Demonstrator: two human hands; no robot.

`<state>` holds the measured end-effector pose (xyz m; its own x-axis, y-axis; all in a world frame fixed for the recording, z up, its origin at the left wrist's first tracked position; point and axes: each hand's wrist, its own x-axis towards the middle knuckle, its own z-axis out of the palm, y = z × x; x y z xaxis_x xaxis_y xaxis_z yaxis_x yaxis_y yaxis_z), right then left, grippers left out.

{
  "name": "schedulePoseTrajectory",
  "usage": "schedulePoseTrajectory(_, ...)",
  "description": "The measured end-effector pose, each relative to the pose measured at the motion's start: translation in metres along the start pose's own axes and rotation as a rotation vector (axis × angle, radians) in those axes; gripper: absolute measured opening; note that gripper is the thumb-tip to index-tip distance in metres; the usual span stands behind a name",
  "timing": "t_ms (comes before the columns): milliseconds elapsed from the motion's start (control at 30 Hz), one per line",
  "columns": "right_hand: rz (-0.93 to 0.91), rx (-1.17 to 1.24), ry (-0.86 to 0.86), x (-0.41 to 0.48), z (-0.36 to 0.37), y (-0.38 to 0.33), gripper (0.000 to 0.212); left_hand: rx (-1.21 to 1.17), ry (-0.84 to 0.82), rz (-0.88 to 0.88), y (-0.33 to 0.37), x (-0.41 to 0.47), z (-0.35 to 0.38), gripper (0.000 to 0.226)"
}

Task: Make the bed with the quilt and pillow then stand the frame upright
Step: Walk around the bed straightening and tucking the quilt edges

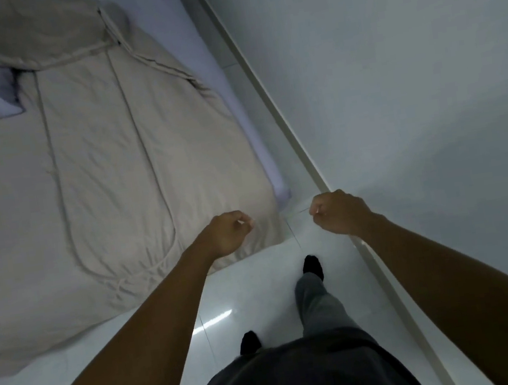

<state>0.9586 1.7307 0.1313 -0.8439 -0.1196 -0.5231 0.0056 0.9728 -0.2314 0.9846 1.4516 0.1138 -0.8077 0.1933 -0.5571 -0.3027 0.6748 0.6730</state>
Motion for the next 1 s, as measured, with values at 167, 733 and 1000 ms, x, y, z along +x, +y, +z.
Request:
schedulePoseTrajectory(167, -0.048, 0.398, 0.133, 0.048, -0.016, 0.012, 0.011, -0.24, 0.079, 0.011, 0.051, 0.059, -0.007, 0.024)
schedulePoseTrajectory(733, -0.256, 0.582, 0.116, 0.235, -0.172, 0.066, 0.016, -0.519, 0.37, 0.018, 0.17, 0.25, -0.073, 0.029)
schedulePoseTrajectory(1000, -0.326, 0.487, 0.026, 0.365, -0.243, 0.025, 0.018, -0.597, 0.501, -0.012, 0.156, 0.371, -0.163, 0.024)
